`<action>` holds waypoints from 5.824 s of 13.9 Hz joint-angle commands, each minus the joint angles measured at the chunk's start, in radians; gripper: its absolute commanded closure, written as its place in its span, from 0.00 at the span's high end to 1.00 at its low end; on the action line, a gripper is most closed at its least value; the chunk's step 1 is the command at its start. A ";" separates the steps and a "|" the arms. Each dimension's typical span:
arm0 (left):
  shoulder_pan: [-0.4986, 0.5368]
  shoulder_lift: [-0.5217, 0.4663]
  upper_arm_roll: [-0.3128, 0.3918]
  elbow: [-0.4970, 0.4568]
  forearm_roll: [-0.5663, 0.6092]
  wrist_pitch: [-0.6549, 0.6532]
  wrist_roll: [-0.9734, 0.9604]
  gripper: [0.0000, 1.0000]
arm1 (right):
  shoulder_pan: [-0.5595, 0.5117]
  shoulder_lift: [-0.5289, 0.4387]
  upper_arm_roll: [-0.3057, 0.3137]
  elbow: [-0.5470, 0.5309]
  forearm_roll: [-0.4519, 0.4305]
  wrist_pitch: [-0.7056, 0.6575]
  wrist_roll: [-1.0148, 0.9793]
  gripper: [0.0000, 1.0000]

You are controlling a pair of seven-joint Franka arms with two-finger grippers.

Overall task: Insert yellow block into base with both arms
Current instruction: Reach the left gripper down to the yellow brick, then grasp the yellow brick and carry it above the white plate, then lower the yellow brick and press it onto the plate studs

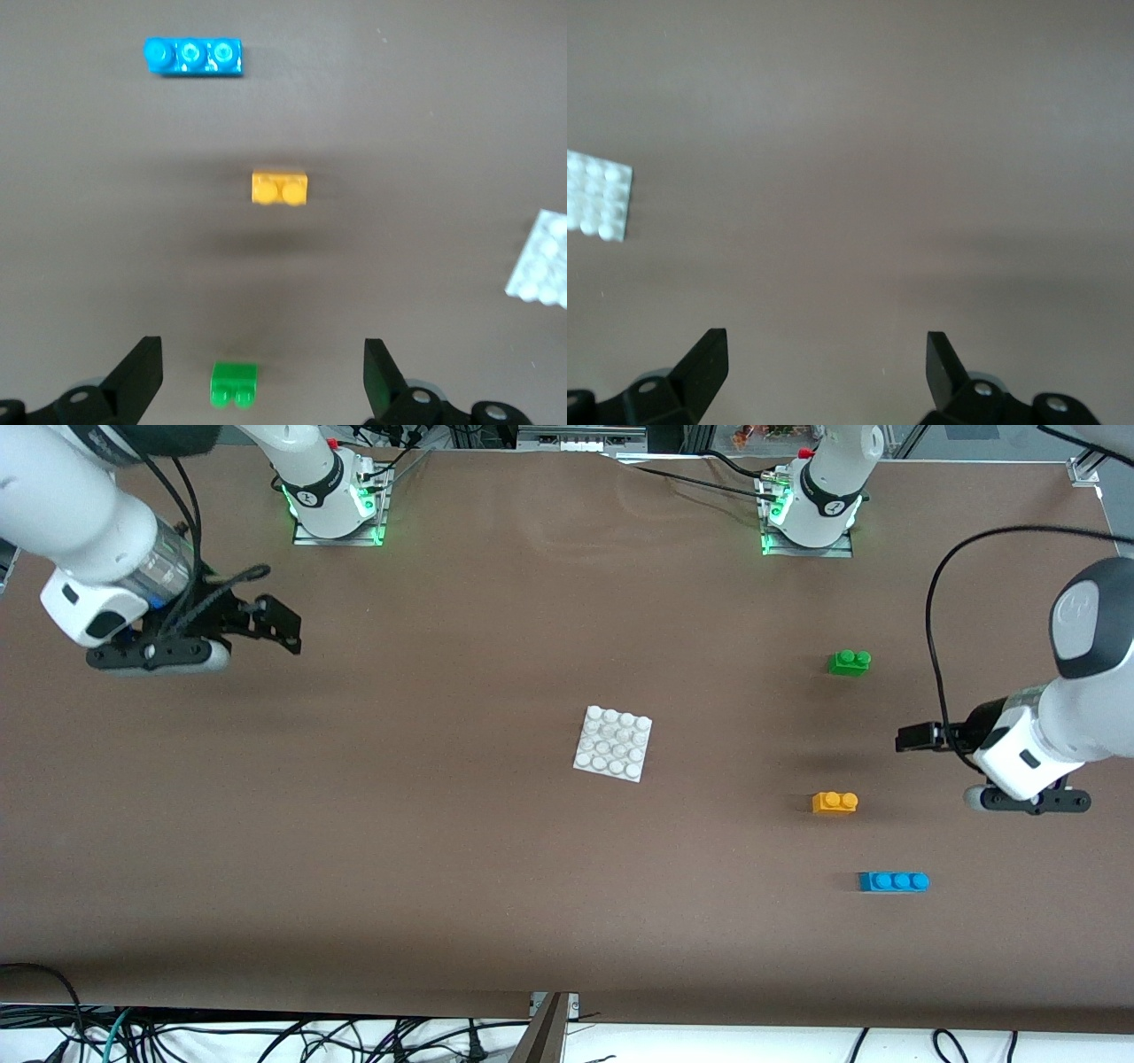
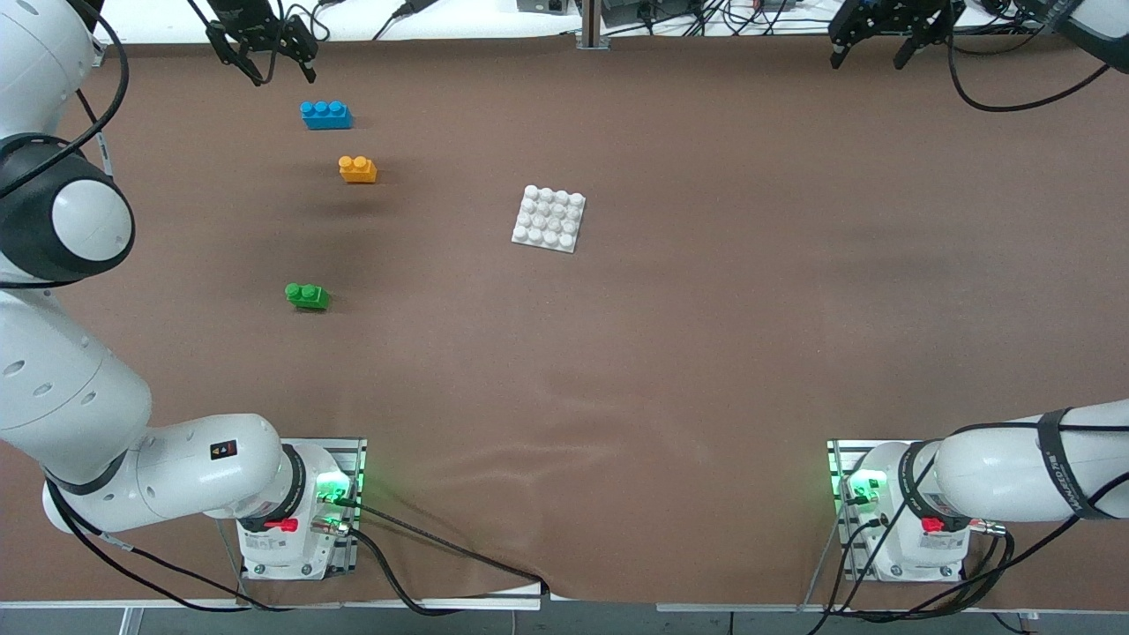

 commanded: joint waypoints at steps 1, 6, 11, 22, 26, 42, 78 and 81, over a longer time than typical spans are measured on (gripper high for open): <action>-0.017 0.069 -0.012 0.003 0.066 0.060 -0.004 1.00 | -0.017 -0.014 -0.006 -0.004 -0.003 -0.036 -0.025 0.99; -0.056 0.138 -0.010 -0.135 0.160 0.308 -0.050 1.00 | -0.017 -0.011 -0.026 -0.004 -0.036 -0.038 -0.035 0.99; -0.052 0.195 0.005 -0.219 0.223 0.505 -0.053 1.00 | -0.017 -0.017 -0.030 0.010 -0.061 -0.076 -0.041 0.99; -0.043 0.190 0.022 -0.365 0.301 0.678 -0.108 1.00 | -0.017 -0.017 -0.023 0.010 -0.061 -0.088 -0.041 0.99; -0.043 0.195 0.021 -0.365 0.300 0.680 -0.125 0.97 | -0.017 -0.018 -0.024 0.011 -0.060 -0.091 -0.041 0.99; -0.198 0.107 -0.016 -0.127 0.255 0.261 -0.130 0.40 | -0.017 -0.009 -0.030 0.047 -0.061 -0.090 -0.041 0.99; -0.675 0.304 -0.010 -0.078 0.151 0.434 -0.543 0.46 | -0.018 0.052 -0.043 0.129 -0.081 -0.056 -0.035 0.99; -0.677 0.308 -0.012 -0.078 0.181 0.434 -0.540 0.46 | -0.018 0.052 -0.043 0.129 -0.093 -0.055 -0.029 0.99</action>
